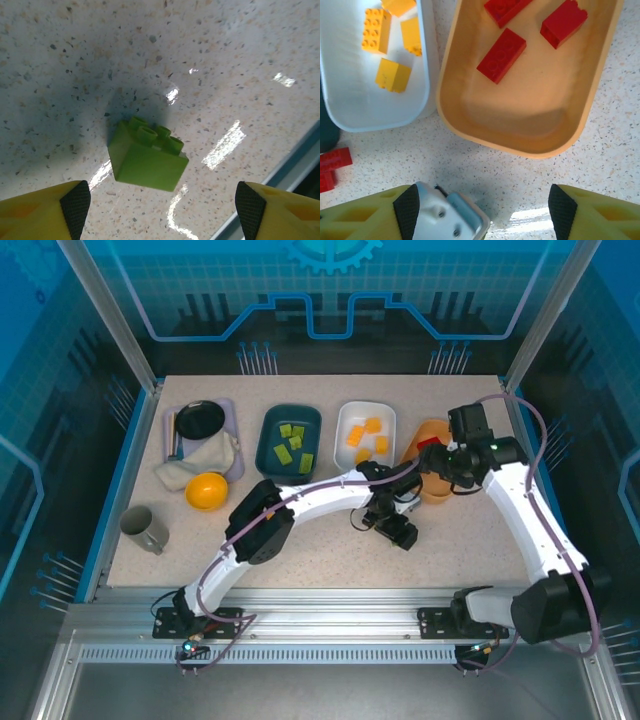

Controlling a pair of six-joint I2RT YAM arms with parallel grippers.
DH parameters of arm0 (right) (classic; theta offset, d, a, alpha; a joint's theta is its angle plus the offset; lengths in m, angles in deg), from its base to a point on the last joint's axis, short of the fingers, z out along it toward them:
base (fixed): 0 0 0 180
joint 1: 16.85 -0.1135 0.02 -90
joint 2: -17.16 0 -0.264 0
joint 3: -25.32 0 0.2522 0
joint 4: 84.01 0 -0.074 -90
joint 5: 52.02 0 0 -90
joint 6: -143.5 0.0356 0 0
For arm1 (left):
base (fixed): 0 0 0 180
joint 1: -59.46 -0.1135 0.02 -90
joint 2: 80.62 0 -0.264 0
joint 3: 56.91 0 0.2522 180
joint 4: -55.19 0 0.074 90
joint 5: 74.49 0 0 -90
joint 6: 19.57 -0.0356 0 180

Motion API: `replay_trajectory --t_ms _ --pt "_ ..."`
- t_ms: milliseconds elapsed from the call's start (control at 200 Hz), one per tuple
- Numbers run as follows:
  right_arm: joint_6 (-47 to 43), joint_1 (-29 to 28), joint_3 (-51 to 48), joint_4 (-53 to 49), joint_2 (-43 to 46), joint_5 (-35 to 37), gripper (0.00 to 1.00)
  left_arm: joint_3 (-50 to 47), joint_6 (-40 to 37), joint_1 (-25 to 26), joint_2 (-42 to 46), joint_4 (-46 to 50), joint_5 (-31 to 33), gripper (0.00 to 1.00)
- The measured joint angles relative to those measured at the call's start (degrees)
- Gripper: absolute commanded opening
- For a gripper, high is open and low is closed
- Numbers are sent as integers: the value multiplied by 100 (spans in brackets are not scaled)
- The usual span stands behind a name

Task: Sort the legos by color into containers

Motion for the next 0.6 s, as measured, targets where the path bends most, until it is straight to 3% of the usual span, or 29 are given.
replay_trajectory --t_ms 195,600 --pt "15 17 87 -328 337 24 71 313 48 234 -339 133 479 76" --pt "15 57 323 -796 752 -17 66 774 227 369 -669 343 1294 37"
